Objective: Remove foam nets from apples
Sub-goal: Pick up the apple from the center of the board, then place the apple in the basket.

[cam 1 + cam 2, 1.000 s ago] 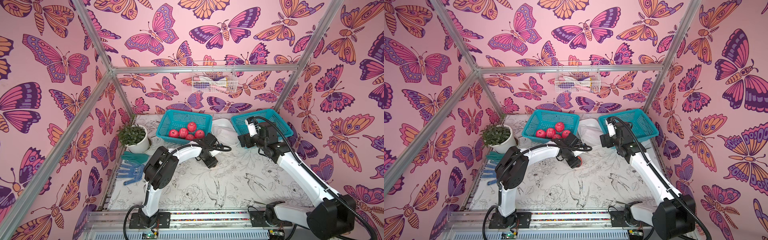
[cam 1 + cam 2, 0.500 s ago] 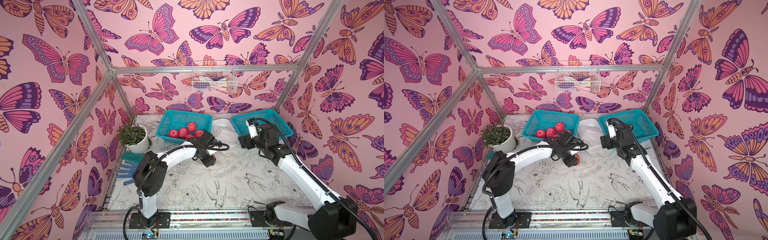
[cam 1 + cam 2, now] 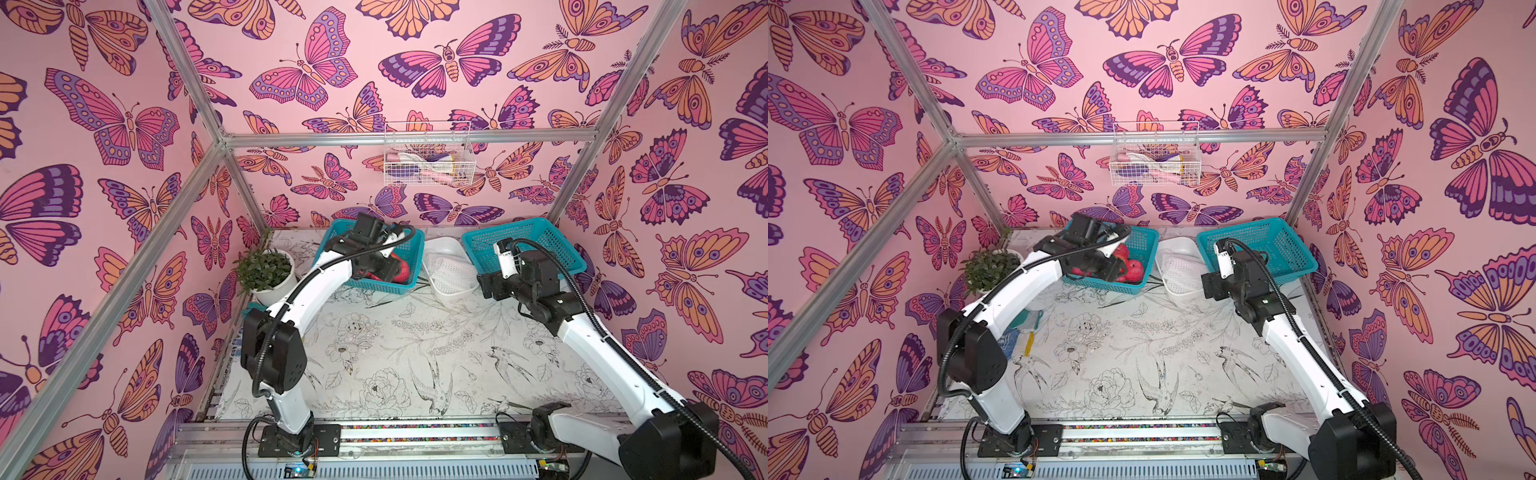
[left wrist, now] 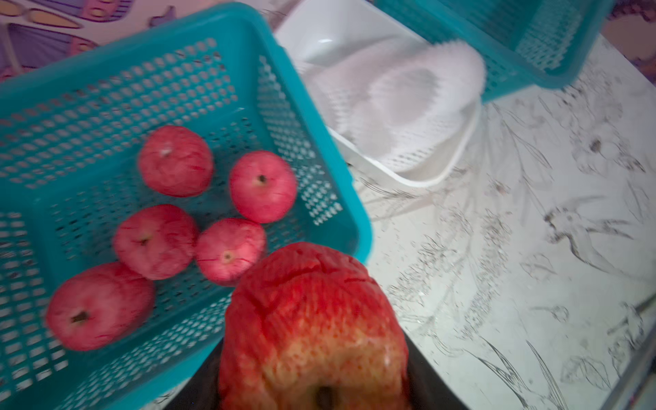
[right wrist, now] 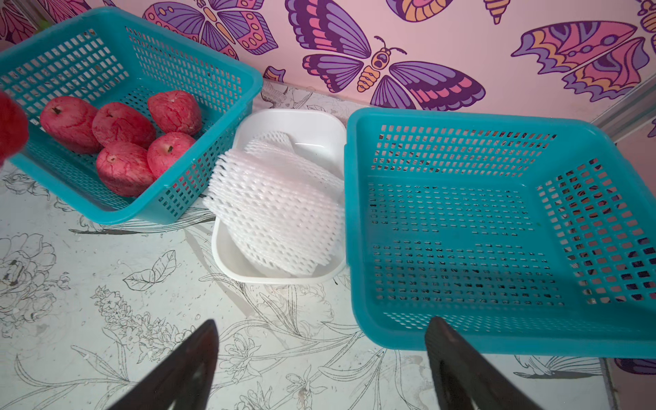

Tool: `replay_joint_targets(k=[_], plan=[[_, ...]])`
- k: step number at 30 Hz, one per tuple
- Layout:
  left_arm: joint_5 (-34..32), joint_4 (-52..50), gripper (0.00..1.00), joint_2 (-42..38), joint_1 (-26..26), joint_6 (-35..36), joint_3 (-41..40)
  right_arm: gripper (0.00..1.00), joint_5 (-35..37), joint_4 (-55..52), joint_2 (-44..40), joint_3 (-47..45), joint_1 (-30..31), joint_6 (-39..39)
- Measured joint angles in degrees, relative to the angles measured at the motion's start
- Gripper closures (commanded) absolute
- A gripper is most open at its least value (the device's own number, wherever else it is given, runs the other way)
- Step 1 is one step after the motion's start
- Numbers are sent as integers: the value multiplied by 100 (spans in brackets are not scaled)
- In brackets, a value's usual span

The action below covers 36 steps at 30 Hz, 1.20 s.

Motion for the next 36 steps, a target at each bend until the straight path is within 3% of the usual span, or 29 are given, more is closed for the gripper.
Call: replay_joint_targets(k=[7, 19, 36], plan=[[-492, -72, 51, 1652, 841, -195, 1403, 9, -42, -9, 195, 39, -4, 2], [-981, -413, 52, 3746, 1263, -284, 3759, 9, 48, -203, 922, 610, -48, -199], [-1196, -752, 48, 4452, 1335, -319, 4135, 8, 74, -256, 1504, 828, -59, -234]])
